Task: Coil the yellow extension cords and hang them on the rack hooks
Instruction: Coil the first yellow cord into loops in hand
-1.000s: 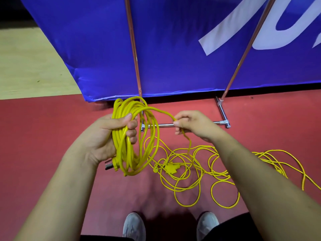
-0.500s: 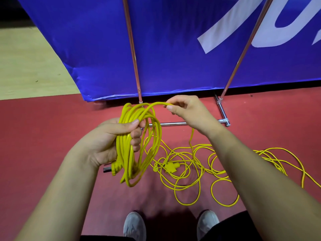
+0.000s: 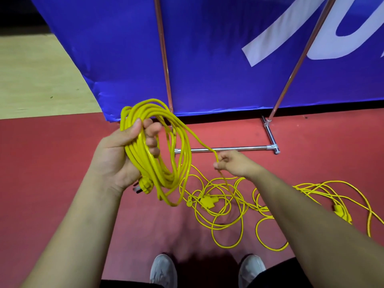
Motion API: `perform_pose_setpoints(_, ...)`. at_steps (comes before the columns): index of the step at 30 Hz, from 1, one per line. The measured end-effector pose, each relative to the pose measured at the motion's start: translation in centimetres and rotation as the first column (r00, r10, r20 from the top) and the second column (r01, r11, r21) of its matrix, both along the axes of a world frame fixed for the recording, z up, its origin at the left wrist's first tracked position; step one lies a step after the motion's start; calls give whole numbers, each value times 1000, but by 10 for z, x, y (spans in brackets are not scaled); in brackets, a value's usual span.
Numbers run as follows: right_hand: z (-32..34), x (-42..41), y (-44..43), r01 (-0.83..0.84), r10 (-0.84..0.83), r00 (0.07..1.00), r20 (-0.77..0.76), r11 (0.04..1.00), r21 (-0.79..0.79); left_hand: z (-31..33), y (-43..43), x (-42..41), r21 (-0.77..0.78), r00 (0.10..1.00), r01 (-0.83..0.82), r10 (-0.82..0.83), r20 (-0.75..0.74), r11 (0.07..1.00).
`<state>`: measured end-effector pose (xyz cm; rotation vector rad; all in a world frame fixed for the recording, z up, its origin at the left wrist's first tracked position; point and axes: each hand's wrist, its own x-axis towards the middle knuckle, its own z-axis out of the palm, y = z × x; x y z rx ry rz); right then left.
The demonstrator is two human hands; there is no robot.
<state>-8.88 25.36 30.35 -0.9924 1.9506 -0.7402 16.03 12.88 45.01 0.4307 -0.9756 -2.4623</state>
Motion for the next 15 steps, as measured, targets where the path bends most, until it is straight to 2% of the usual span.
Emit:
perform_pose_setpoints(4,-15,6,2,89,-89,979,182,996,7,-6,-7,-3,16,997,-25,26,-71,1000)
perform_pose_setpoints(7,-3,17,-8,200,-188,935,299,980,-11,-9,-9,-8,-17,997,-79,79,-28,997)
perform_pose_setpoints(10,28,31,-20,269,-224,921,319,957,-106,-9,-10,-9,-78,986,-157,161,40,984)
perform_pose_setpoints(12,56,37,-25,232,-171,943,284,953,-193,-8,-11,-7,-127,976,-183,196,98,975)
perform_pose_setpoints(15,106,47,-20,0,34,990,136,969,-249,-5,-7,-6,-242,958,-159,209,196,957)
